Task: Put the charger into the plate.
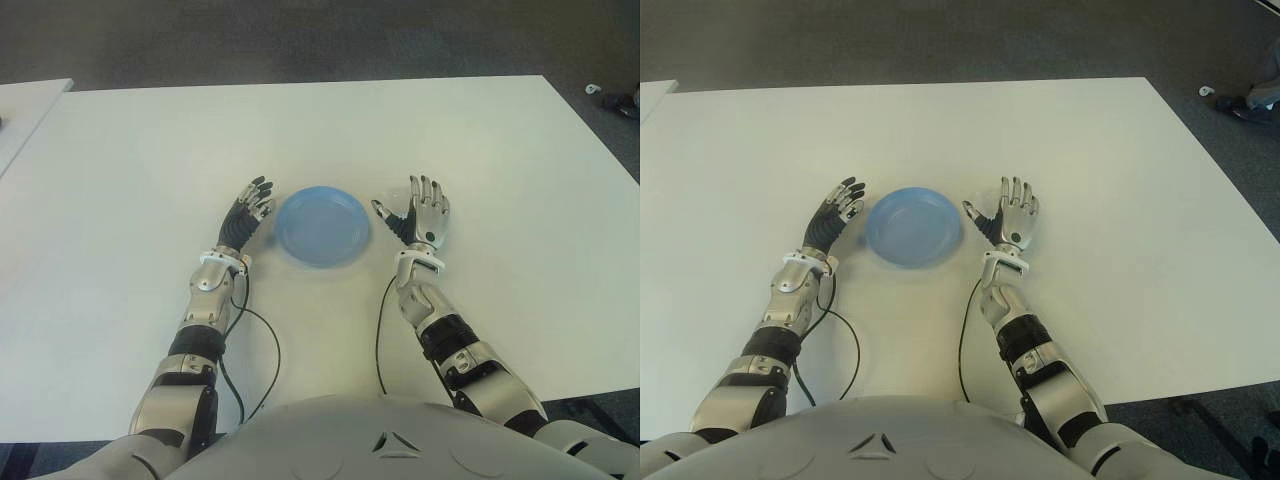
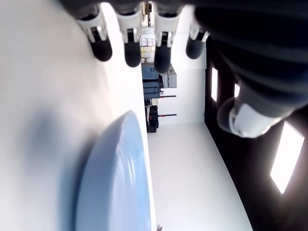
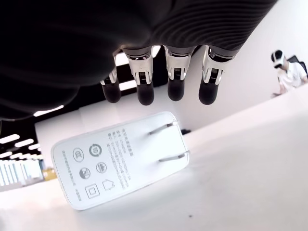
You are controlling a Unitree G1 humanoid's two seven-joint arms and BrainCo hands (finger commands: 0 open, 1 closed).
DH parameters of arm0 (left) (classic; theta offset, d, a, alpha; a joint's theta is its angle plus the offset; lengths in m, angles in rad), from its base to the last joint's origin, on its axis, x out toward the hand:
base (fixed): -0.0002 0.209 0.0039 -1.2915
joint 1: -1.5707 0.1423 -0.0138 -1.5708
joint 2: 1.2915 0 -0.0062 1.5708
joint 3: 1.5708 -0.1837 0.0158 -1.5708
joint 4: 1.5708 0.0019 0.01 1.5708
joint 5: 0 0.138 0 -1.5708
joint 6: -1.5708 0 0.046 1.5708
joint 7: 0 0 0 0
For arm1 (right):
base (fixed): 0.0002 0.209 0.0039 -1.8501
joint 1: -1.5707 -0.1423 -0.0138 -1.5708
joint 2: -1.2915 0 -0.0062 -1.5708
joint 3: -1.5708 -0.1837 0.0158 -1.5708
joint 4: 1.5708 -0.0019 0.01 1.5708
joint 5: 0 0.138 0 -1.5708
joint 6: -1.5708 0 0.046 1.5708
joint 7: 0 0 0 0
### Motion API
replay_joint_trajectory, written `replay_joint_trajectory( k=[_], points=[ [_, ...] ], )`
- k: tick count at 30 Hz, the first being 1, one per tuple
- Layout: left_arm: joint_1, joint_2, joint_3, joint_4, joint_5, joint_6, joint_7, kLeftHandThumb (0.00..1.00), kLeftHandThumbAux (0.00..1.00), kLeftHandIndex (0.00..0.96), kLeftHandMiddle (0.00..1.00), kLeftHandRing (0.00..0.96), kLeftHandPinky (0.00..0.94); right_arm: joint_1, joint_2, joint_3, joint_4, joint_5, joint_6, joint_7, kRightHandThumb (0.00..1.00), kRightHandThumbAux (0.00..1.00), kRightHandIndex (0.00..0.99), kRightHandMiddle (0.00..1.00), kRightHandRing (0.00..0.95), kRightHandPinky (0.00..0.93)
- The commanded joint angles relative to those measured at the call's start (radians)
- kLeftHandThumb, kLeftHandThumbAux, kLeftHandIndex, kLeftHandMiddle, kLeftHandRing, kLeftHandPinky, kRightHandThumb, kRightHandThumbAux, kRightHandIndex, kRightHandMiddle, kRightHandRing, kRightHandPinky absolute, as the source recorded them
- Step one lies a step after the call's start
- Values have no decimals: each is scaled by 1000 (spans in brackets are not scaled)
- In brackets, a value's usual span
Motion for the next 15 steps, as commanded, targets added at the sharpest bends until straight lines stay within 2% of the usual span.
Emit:
replay_joint_trajectory(
  k=[1,15],
  points=[
    [21,5,-10,34,25,21,0,0,564,78,138,115,102,-4,1,-3,27,21,-36,-17,263,206,0,0,0,0],
    [17,5,-8,43,39,8,0,0,572,86,146,121,107,-25,1,5,44,21,-79,-12,299,226,0,0,0,0]
  ],
)
